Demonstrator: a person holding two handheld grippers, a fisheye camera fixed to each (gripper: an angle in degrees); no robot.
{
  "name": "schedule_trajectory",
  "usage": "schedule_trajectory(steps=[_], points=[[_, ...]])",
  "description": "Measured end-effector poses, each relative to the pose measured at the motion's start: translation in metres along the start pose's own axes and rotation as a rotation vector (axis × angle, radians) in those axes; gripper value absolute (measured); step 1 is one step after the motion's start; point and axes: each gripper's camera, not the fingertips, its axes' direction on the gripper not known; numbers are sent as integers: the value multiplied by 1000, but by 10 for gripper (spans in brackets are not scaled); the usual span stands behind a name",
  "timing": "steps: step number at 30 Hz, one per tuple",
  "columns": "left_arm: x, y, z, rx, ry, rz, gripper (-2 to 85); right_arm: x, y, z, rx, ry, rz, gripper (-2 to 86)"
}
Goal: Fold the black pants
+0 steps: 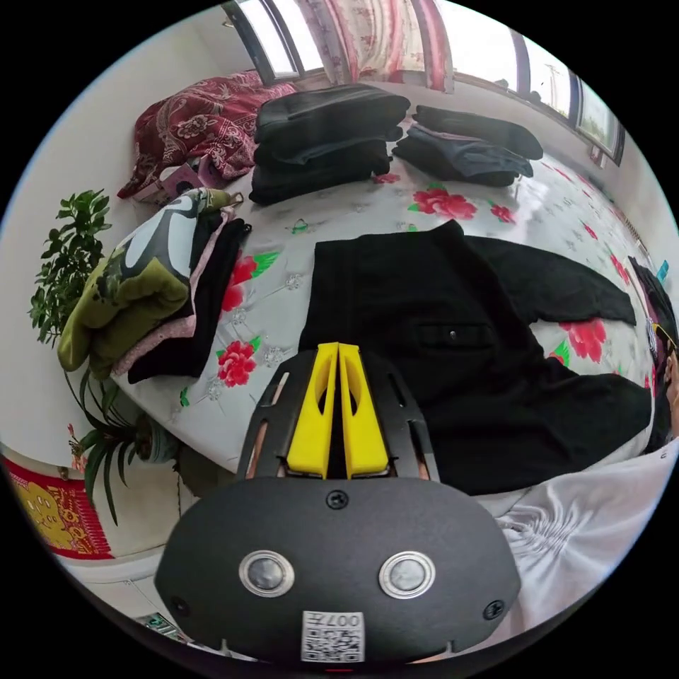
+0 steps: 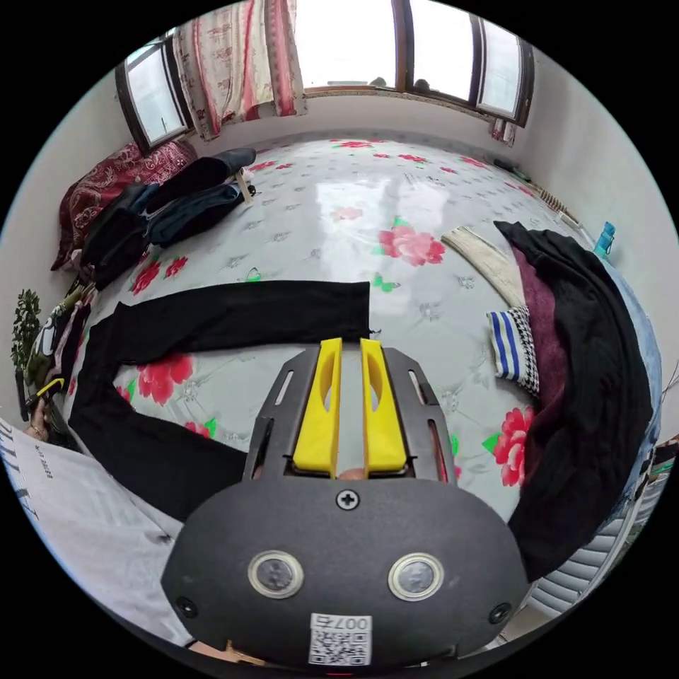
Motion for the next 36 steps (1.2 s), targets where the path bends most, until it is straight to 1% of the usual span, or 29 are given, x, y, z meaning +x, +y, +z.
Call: schedule_trajectory(steps=[3,5,7,8,9,10,11,12,16,18,20,21,22,23,24,25,26,27,28,31,33,36], points=[[2,-46,28,-21,23,14,-9,-11,-32,41,-63,-46,-43,24],[6,-79,58,-81,10,34,-9,-15,-40,63,-122,-30,-80,22],[7,-97,83,-144,-18,47,-9,-13,-40,86,-223,63,-133,18],[7,-105,100,-193,-41,61,-9,-9,-36,83,-171,61,-202,14],[6,-108,109,-221,-52,65,-10,1,-37,88,-211,165,-210,9],[5,-109,112,-186,-70,89,-10,6,-38,87,-197,173,-222,6],[2,-109,114,-156,-77,104,-10,22,-41,94,-252,276,-184,4],[0,-108,115,-138,-74,100,-10,38,-44,96,-265,304,-163,2],[-11,-93,115,-62,-79,98,-10,66,-53,96,-222,247,-74,-1],[-14,-89,116,-45,-93,90,-10,64,-47,97,-192,280,-62,-1],[-26,-84,116,-21,-68,45,-10,61,-41,96,-162,312,-48,0],[-31,-83,116,-14,-49,29,-10,61,-39,93,-151,289,-32,0],[-43,-82,115,-11,10,6,-10,61,-38,89,-140,245,-23,1],[-55,-82,111,-34,70,-26,-9,66,-38,78,-102,143,40,2],[-62,-81,107,-27,70,-63,-9,74,-36,61,-23,92,156,4],[-76,-75,92,40,49,-133,-9,77,-32,50,30,77,205,5],[-90,-66,75,105,71,-177,-9,83,-22,28,141,27,284,9],[-97,-61,68,123,90,-199,-8,89,-9,11,202,-42,346,17],[-111,-48,56,139,119,-239,-7,92,-3,4,210,-73,372,20],[-141,-2,31,134,129,-321,1,102,45,-22,192,-163,468,43],[-160,32,25,86,144,-389,21,105,97,-35,127,-183,551,62],[-189,89,20,3,214,-510,67,110,165,-46,23,-190,670,81]])
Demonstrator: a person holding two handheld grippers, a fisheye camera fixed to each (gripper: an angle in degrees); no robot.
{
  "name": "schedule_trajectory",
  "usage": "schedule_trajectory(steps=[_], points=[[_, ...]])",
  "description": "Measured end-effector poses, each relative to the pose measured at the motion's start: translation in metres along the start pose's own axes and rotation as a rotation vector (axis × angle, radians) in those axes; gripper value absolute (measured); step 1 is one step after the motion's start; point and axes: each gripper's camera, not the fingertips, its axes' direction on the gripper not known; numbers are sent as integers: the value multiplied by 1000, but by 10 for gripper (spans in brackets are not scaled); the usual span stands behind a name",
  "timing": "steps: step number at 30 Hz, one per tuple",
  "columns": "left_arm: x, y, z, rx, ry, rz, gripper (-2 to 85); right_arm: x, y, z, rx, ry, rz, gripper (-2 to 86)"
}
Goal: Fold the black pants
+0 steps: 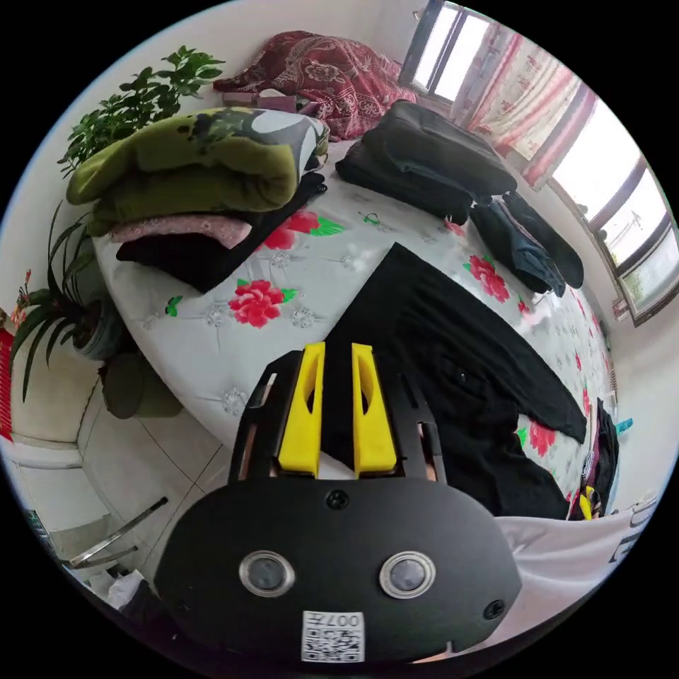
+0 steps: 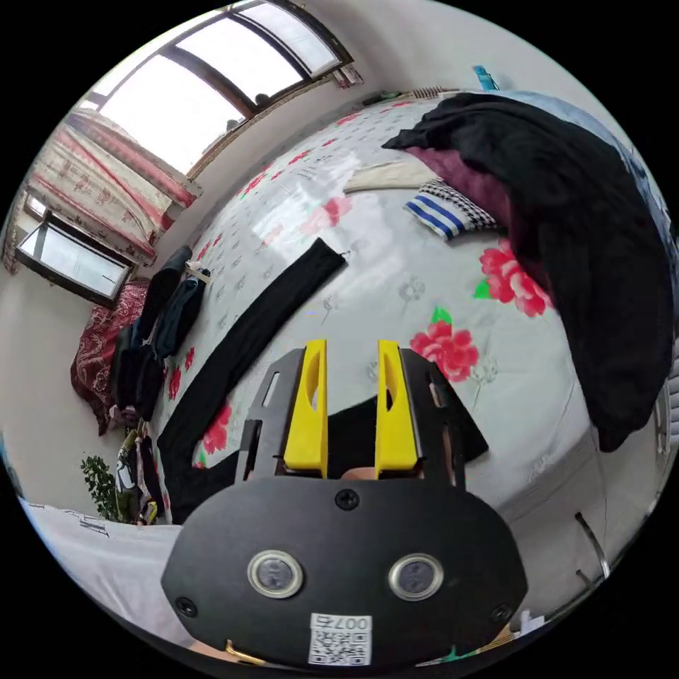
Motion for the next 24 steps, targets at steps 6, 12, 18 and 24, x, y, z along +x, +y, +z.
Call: schedule_trajectory(steps=[6,12,18,24], points=[[-58,30,-6,-90,75,-116,103,46,62,-7,-113,87,131,103],[-60,12,24,-149,-27,-29,105,19,70,8,-79,211,62,116],[-62,-12,23,-182,-11,82,16,-18,74,29,-110,273,-67,45],[-115,-45,-6,-107,388,-100,-2,-15,63,8,-25,56,-60,2]])
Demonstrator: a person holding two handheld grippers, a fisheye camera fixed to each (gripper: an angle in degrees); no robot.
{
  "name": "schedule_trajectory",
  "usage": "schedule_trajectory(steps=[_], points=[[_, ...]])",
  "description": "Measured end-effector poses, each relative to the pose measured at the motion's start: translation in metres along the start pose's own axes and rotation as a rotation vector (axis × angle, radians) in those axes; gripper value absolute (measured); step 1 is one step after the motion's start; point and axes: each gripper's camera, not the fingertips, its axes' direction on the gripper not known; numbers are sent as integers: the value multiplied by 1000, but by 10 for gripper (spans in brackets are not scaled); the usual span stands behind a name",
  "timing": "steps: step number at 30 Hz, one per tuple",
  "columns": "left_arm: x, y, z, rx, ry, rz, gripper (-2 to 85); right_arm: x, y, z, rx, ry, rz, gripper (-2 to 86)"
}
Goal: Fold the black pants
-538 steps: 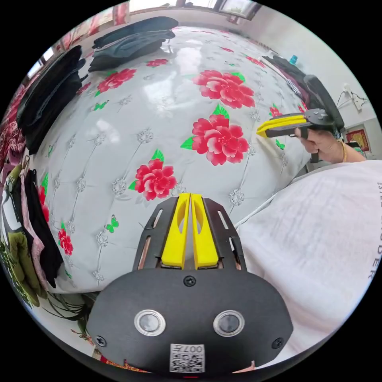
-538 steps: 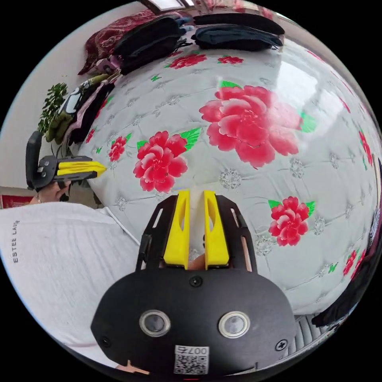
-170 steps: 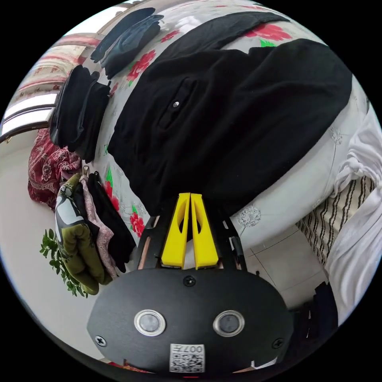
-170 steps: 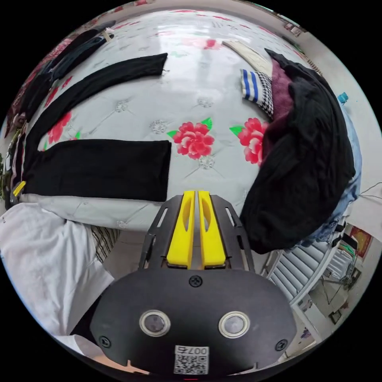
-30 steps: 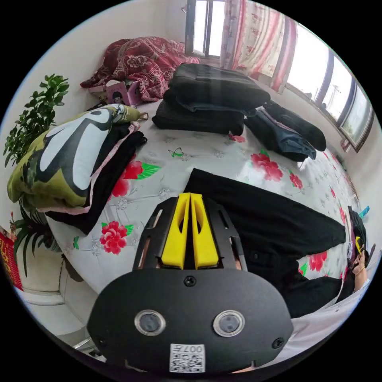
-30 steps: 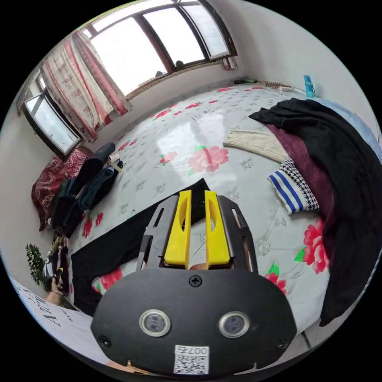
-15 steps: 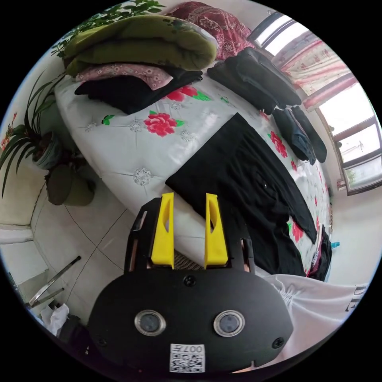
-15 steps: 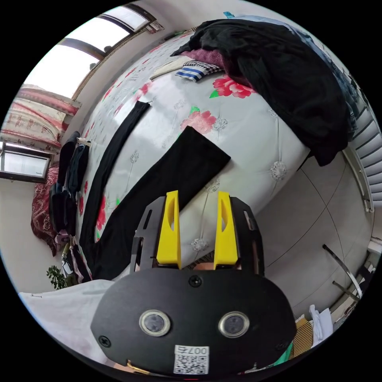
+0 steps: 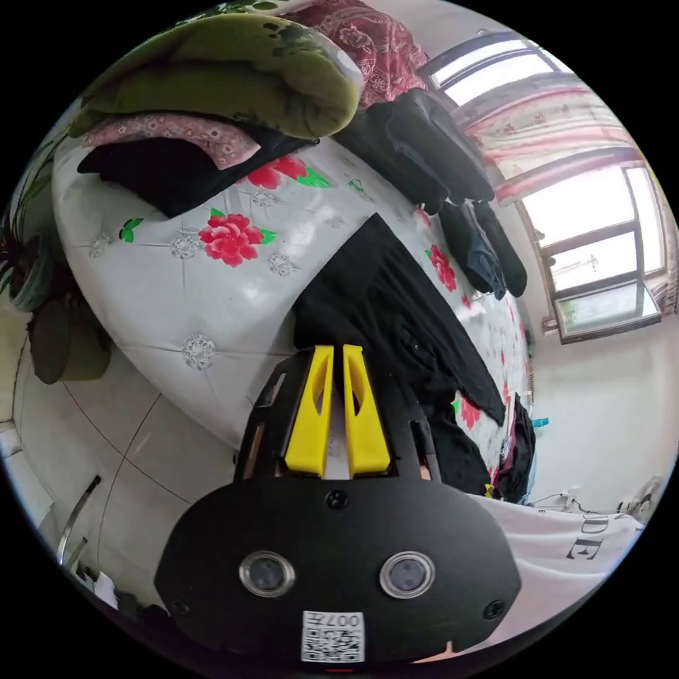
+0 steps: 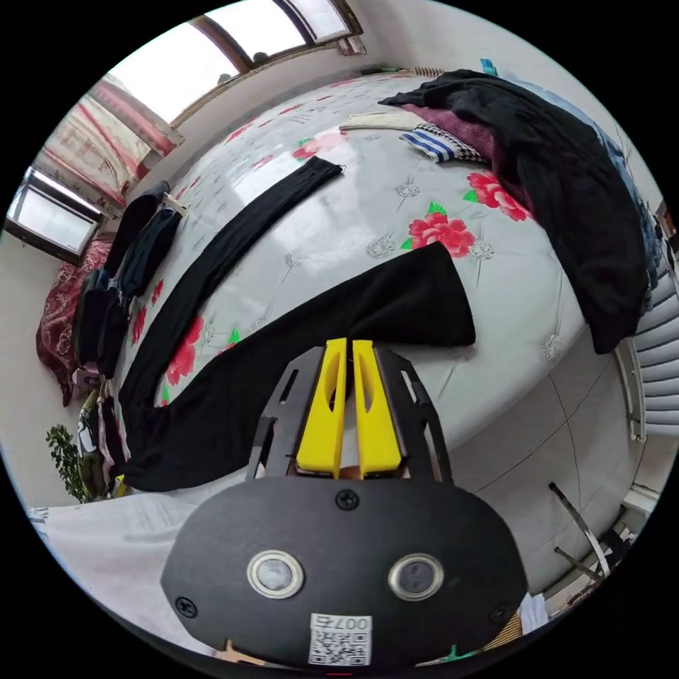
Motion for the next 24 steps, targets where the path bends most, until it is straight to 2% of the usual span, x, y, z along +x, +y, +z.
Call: schedule_trajectory(steps=[3,7,10,13,16,22,24], points=[[-1,-14,-21,47,110,-27,-5,20,-14,-34,117,-245,87,-1],[8,-32,-30,103,236,-106,-5,19,-34,-65,243,-377,100,-2],[22,-45,-28,176,226,-197,-5,4,-55,-70,282,-428,121,-3],[47,-72,-10,194,180,-211,-5,-23,-84,-56,252,-323,185,-3],[74,-110,22,171,90,-204,-4,-68,-129,-31,214,-152,110,-3],[113,-185,112,103,-106,-252,3,-128,-226,67,102,-39,115,-1],[119,-200,136,64,-112,-255,9,-154,-257,104,29,13,36,1]])
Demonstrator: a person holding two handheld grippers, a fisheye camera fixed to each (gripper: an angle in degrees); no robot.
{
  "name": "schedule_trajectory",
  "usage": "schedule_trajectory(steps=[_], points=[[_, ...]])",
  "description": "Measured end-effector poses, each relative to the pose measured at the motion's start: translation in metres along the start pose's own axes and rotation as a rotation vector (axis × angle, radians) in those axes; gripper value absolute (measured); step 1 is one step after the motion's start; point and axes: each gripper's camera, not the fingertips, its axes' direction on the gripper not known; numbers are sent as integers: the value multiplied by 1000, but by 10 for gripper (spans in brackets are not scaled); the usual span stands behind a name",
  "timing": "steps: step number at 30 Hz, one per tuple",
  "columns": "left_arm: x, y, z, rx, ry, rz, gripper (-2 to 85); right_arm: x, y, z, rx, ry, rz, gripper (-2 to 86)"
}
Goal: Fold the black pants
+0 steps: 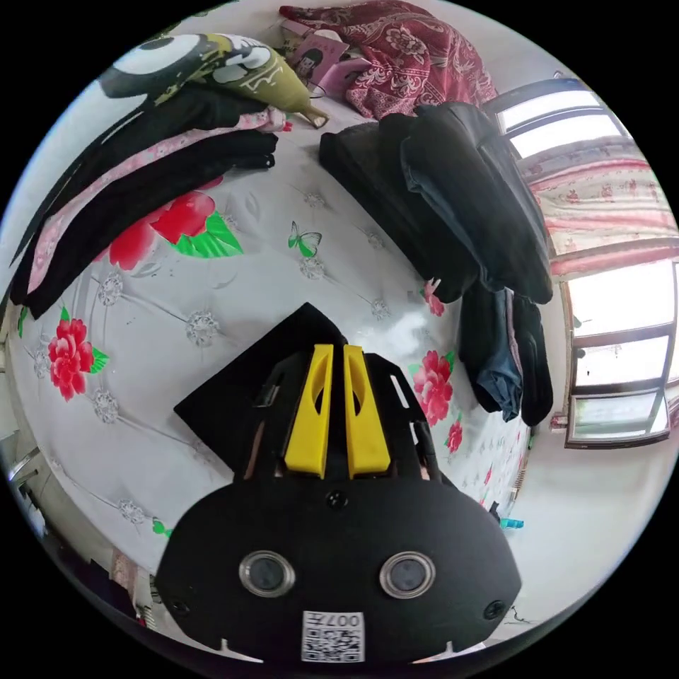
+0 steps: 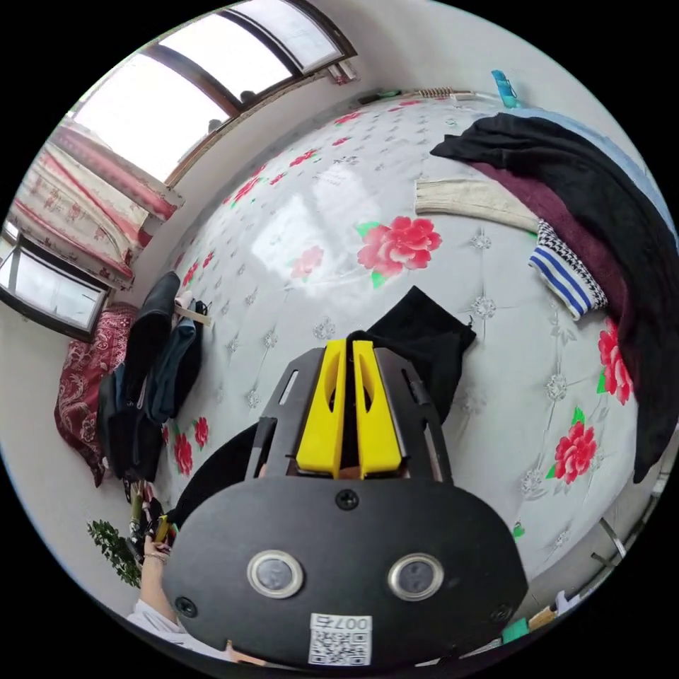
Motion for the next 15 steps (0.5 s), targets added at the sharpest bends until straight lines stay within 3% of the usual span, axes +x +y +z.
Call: schedule_trajectory(steps=[3,7,15], points=[[13,-9,22,-37,-46,20,25,-14,-23,42,-124,74,-36,6],[26,0,17,-15,-49,151,53,-10,-32,50,-102,19,-86,17],[25,31,-30,76,-105,347,67,0,7,6,181,-31,-165,40]])
